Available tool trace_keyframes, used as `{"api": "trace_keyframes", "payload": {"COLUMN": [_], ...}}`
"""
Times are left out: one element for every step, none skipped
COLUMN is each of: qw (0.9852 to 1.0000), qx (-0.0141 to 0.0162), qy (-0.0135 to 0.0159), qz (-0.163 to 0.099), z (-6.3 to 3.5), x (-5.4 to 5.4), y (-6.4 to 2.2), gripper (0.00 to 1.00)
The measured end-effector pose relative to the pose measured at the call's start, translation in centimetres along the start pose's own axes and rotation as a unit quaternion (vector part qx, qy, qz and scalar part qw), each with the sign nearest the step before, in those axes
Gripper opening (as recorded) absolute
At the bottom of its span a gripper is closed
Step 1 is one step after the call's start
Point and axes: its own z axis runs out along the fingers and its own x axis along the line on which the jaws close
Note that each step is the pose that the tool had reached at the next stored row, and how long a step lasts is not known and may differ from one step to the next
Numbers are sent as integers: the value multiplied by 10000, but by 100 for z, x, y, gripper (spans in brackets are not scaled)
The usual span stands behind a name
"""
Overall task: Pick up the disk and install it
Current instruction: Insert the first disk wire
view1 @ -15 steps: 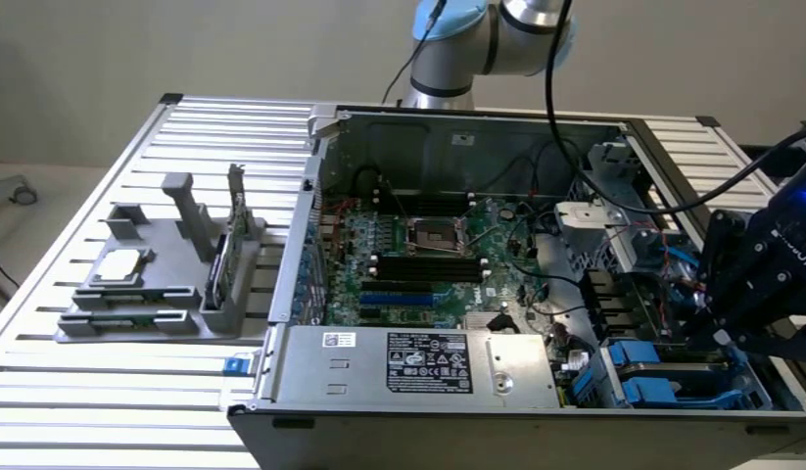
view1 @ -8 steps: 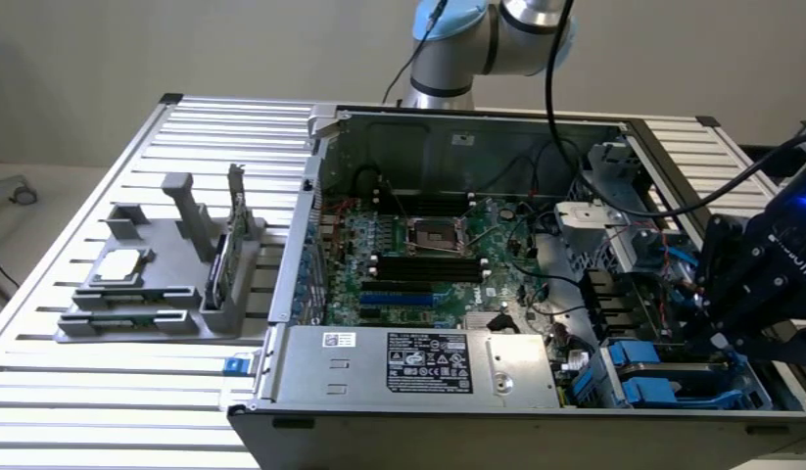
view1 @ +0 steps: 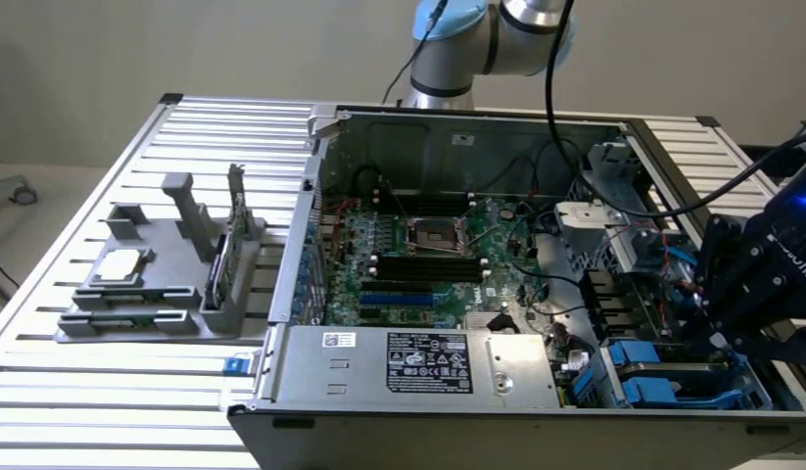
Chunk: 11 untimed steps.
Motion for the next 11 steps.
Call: {"api": "trace_keyframes", "payload": {"qw": [10000,10000,10000,10000,10000,10000,10000,10000,10000,10000,10000], "qx": [0,1,2,2,3,3,3,3,4,3,3], "qy": [0,0,0,0,0,0,-1,-1,-1,-1,-1], "qz": [0,0,0,0,-1,-1,0,0,0,1,0], "z": [-1,-1,-1,-1,-1,-2,-3,-4,-5,-4,-4], "x": [4,8,10,13,15,16,16,17,17,17,17], "y": [0,2,3,5,10,15,20,24,27,28,29], "gripper": [16,16,16,16,16,16,16,16,16,16,16]}}
